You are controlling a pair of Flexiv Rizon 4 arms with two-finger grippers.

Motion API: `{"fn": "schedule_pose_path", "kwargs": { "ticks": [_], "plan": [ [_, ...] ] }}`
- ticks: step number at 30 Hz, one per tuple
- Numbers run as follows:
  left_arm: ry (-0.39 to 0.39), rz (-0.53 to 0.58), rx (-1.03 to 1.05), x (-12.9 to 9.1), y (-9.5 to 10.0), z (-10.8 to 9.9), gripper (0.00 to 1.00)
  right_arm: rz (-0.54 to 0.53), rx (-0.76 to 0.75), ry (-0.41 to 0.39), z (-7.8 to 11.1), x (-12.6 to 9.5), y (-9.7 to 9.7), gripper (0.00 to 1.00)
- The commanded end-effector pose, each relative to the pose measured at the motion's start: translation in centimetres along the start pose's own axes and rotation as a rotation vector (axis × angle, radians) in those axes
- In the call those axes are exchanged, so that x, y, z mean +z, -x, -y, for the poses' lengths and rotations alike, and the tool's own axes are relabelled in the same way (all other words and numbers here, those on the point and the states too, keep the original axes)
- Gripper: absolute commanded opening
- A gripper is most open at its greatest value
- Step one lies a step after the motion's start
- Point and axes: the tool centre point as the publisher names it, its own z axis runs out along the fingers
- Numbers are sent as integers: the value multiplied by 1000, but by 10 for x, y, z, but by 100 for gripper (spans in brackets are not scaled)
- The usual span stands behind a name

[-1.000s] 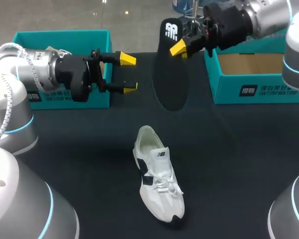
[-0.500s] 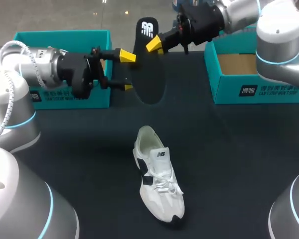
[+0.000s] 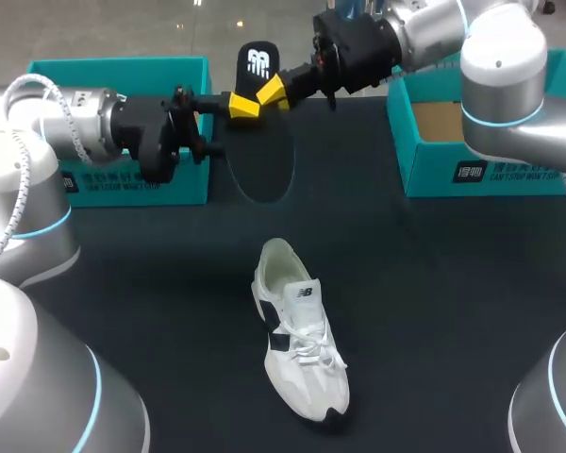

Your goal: Take the shoe out of the shoebox, open the shoe tongue, remove and reinsert the insole, then place the shoe into the shoebox

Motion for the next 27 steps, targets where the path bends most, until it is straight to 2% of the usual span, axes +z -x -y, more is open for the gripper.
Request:
{"fn": "schedule_pose_path", "kwargs": {
  "ticks": [1, 5, 6, 7, 8, 11, 13, 17, 20, 27],
  "plan": [
    [1, 2, 1, 1, -2, 0, 0, 1, 0, 10, 3, 0, 0, 0],
    [-1, 2, 2, 2, -3, 0, 0, 6, 0, 11, 3, 1, 1, 0],
    [0, 1, 4, 3, -3, 0, 0, 12, 8, 10, 3, 1, 1, 21],
    [1, 1, 5, 3, -3, 0, 0, 17, 10, 10, 3, 1, 2, 64],
    [0, 0, 6, 3, -3, 0, 0, 28, 12, 16, 4, 1, 2, 100],
    [0, -6, 3, 3, -5, 0, 0, 69, 13, 27, 7, -2, 2, 100],
    [3, -15, -4, 3, -7, -1, 0, 83, -7, 65, 11, -7, 0, 100],
    [8, -33, -22, 3, -13, -2, 0, 201, -22, 130, 24, -28, -9, 100],
    [4, -50, -32, 4, -19, -2, 0, 306, -17, 139, 37, -42, -16, 100],
    [0, -89, -59, 9, -31, 0, 0, 520, -61, 147, 58, -70, -48, 100]
  ]
}}
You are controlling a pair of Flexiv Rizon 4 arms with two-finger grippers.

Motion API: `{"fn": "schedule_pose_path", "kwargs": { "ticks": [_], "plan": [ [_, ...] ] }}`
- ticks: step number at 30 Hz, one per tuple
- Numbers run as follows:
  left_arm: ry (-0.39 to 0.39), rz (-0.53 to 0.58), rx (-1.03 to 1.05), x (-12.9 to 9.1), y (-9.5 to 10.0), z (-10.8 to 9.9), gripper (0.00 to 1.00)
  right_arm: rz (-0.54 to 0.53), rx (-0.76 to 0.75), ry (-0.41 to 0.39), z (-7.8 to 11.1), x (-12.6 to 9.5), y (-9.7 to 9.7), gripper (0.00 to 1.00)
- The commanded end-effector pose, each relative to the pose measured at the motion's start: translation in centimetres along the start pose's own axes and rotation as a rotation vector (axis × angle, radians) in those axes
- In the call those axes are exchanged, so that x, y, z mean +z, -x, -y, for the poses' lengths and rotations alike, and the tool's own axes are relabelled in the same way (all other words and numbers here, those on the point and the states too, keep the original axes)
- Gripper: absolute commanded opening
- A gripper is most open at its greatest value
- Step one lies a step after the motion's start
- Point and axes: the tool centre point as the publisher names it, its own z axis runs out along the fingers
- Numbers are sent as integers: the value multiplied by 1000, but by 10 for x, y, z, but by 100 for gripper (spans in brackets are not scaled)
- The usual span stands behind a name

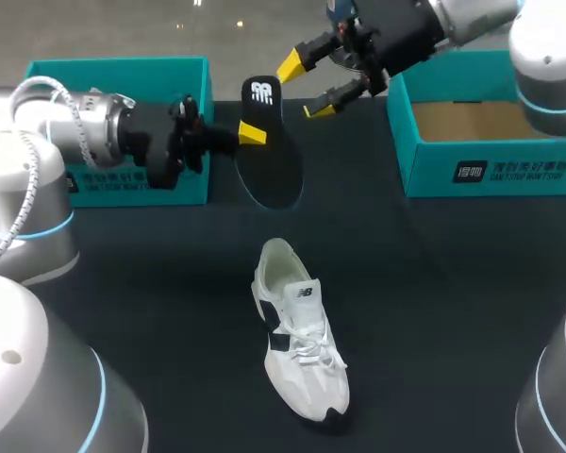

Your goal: Take the shoe out of the shoebox, open the shoe tongue, remove and reinsert the insole, then place the shoe into the shoebox

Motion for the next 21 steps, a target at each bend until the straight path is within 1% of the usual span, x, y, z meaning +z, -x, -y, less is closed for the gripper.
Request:
{"fn": "schedule_pose_path", "kwargs": {
  "ticks": [1, 4, 7, 10, 13, 19, 20, 21],
  "plan": [
    [-3, -21, -14, 6, -6, -1, 0, 237, -20, 22, 22, -39, -22, 100],
    [-5, -36, -31, 8, -12, -1, 0, 319, -38, -12, 26, -49, -27, 100],
    [-4, -50, -48, 11, -17, -1, 0, 393, -59, -46, 30, -53, -30, 100],
    [-2, -67, -57, 15, -22, 1, 0, 480, -87, -66, 33, -57, -33, 100],
    [1, -74, -73, 19, -25, 3, 0, 542, -118, -63, 35, -61, -39, 100],
    [5, -103, -80, 24, -31, 11, 0, 620, -155, -76, 38, -69, -50, 100],
    [6, -106, -81, 25, -31, 12, 0, 617, -159, -71, 40, -71, -51, 100],
    [10, -110, -81, 26, -31, 13, 0, 601, -179, -35, 41, -73, -52, 100]
  ]
}}
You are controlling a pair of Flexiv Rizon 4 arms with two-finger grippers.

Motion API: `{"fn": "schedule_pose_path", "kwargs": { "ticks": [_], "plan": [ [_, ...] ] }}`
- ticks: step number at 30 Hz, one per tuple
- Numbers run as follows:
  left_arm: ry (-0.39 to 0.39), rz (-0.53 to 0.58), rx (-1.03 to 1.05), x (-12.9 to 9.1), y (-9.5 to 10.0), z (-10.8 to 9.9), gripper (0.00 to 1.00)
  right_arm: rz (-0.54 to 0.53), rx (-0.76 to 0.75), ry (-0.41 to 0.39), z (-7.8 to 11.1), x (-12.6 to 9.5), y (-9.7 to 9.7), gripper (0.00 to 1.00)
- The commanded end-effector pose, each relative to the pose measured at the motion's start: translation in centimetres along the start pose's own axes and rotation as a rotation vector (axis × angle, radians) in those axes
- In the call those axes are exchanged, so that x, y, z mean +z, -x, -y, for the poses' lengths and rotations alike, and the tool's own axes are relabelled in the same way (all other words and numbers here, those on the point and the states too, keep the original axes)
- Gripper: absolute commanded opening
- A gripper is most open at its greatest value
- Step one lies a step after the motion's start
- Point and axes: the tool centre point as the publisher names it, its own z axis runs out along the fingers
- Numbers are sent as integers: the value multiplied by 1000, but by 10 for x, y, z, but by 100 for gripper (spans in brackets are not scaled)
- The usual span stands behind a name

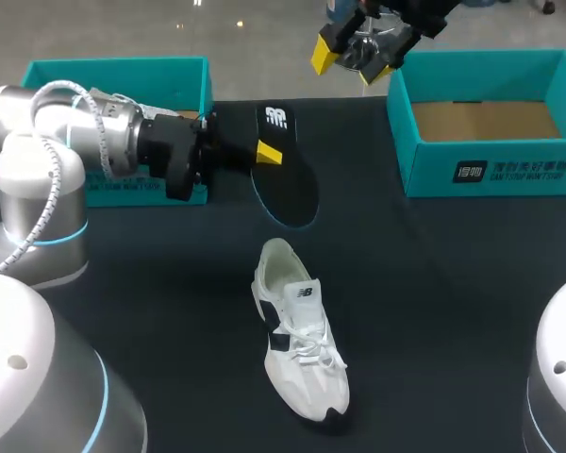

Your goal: Take the shoe out of the shoebox, open the shoe tongue, remove and reinsert the insole, then place the shoe into the shoebox

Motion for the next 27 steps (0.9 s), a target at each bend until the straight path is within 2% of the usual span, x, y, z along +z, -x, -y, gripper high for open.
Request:
{"fn": "schedule_pose_path", "kwargs": {
  "ticks": [1, 5, 7, 25, 27],
  "plan": [
    [18, -12, 1, 5, 0, 6, 0, 178, -12, 25, 0, -11, -6, 100],
    [44, -21, 5, 7, 2, 7, 0, 196, -29, 18, 0, -14, -6, 100],
    [74, -26, 36, 9, 4, 9, 0, 257, -13, 41, 2, -17, -7, 100],
    [74, -26, 36, 9, 4, 9, 0, 255, -17, 33, 3, -18, -6, 100],
    [36, 1, -175, 8, 2, 10, 0, 255, -17, 33, 3, -18, -6, 100]
  ]
}}
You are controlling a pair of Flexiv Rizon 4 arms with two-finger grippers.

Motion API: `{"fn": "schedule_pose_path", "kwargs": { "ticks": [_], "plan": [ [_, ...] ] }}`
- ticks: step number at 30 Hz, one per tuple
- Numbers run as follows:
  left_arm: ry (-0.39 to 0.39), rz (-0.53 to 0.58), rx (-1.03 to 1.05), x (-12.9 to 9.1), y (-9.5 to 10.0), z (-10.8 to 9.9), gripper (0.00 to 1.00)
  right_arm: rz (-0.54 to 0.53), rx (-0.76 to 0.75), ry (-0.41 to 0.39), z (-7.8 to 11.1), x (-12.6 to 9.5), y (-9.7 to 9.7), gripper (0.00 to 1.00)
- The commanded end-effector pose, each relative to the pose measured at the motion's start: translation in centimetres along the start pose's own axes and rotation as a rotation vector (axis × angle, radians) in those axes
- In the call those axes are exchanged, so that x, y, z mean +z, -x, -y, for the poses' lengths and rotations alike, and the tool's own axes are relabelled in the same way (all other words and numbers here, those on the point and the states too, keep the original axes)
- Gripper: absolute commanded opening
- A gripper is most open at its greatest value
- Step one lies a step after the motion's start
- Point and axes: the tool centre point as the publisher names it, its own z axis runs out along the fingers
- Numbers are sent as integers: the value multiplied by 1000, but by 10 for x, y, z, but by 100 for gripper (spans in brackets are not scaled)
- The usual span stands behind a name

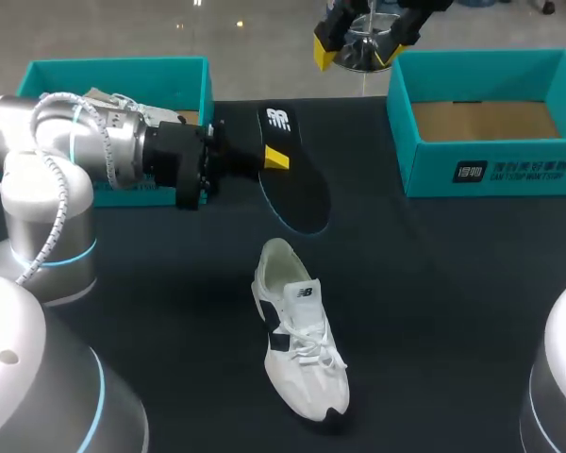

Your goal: Take the shoe out of the shoebox, open the shoe tongue, remove and reinsert the insole, then place the shoe into the shoebox

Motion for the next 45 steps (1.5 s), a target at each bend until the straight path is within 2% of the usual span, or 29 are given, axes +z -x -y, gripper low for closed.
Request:
{"fn": "schedule_pose_path", "kwargs": {
  "ticks": [1, 4, 5, 8, 9, 11, 13, 18, 22, 24, 27, 45],
  "plan": [
    [-73, 12, -330, 1, 0, 4, 0, 1, 1, -3, -1, 0, 0, 100],
    [-172, -2, -586, 6, -2, 10, 0, 1, 1, -3, -1, 0, 0, 100],
    [-253, 32, -707, 6, -2, 15, 0, 1, 1, -3, -1, 0, 0, 100],
    [-406, 98, -966, 3, -3, 21, 0, 1, 1, -3, -1, 0, 0, 100],
    [-427, 97, -1017, 3, -4, 23, 0, 1, 1, -3, -1, 0, 0, 100],
    [-560, 164, -1198, 1, -4, 26, 0, 1, 1, -3, -1, 0, 0, 100],
    [-659, 213, -1319, 0, -3, 29, 0, 1, 1, -3, -1, 0, 0, 100],
    [-816, 291, -1522, -1, -9, 33, 0, 1, 1, -3, -1, 0, 0, 100],
    [-866, 308, -1563, 0, -9, 40, 0, 1, 1, -3, -1, 0, 0, 100],
    [-852, 293, -1511, 0, -5, 45, 0, 1, 1, -3, -1, 0, 0, 100],
    [-874, 249, -1425, 1, 2, 54, 0, 1, 1, -3, -1, 0, 0, 100],
    [-874, 249, -1425, 1, 2, 54, 0, 1, 1, -3, -1, 0, 0, 100]
  ]
}}
